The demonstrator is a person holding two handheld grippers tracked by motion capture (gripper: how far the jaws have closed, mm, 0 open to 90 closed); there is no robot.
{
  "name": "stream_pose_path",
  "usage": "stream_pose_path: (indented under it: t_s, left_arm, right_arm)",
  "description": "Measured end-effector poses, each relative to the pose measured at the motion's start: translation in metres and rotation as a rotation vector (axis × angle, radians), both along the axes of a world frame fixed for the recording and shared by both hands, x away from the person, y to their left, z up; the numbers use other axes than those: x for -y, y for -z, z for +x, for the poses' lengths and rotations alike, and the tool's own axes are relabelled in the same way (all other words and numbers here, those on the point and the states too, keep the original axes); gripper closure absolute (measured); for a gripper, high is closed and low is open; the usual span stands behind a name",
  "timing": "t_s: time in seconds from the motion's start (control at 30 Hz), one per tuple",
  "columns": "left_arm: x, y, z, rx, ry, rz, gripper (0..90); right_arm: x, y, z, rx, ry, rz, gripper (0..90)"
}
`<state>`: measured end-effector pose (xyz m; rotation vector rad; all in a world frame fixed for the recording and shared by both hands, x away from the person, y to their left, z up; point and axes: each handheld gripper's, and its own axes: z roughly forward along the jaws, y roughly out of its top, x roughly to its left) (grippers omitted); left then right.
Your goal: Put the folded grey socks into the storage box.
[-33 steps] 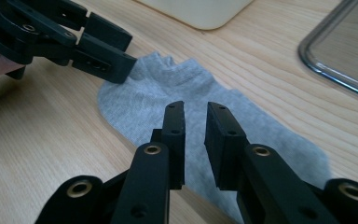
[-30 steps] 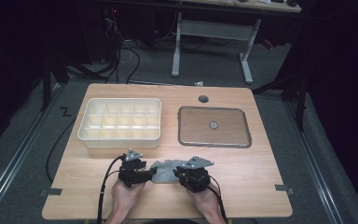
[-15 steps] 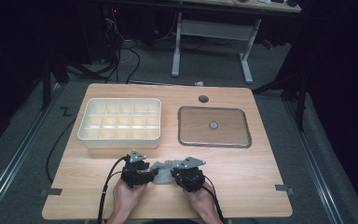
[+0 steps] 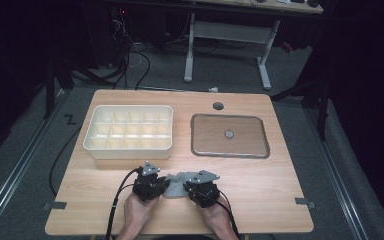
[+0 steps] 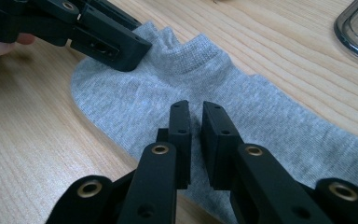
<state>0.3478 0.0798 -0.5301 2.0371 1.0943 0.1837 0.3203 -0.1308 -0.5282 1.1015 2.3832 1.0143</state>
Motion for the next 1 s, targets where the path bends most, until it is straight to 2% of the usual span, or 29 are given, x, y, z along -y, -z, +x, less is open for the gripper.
stream_pose_path:
  t_s: [0.13,0.2,0.33,0.4,0.43,0.47,0.63,0.7,0.87,1.0]
  left_arm:
    - [0.000,0.001,-0.001,0.010,0.008,-0.003,82.1]
    - [-0.003,0.002,0.001,-0.012,0.007,-0.029,83.0]
    - [-0.005,0.001,0.002,-0.021,0.012,-0.042,84.2]
    - [-0.008,-0.003,0.000,-0.021,0.016,-0.070,84.4]
    - [-0.008,-0.003,0.000,-0.021,0.016,-0.070,84.4]
    - [-0.010,-0.006,-0.001,-0.019,0.020,-0.091,84.5]
    - [-0.010,-0.012,-0.004,-0.006,0.034,-0.107,84.6]
    - [-0.009,-0.016,-0.006,-0.001,0.042,-0.130,84.7]
    - [-0.010,-0.021,-0.007,0.000,0.058,-0.147,84.8]
    - [-0.011,-0.022,-0.009,0.002,0.065,-0.136,84.8]
  right_arm:
    - [0.001,0.001,0.000,0.000,0.002,0.013,82.7]
    - [0.001,0.001,0.000,0.001,0.004,0.015,82.7]
    - [0.001,0.001,0.000,0.005,0.001,0.017,82.7]
    - [0.001,0.002,-0.001,0.010,0.000,0.013,82.6]
    - [0.001,0.002,-0.001,0.013,0.000,0.016,82.6]
    - [0.001,0.002,-0.001,0.011,0.001,0.013,82.6]
    - [0.002,0.002,-0.001,0.008,0.000,0.018,82.6]
    - [0.002,0.001,-0.001,0.001,0.004,0.020,82.5]
    - [0.002,0.001,0.000,-0.005,0.001,0.032,82.0]
    - [0.001,-0.001,0.000,-0.016,-0.030,0.033,78.2]
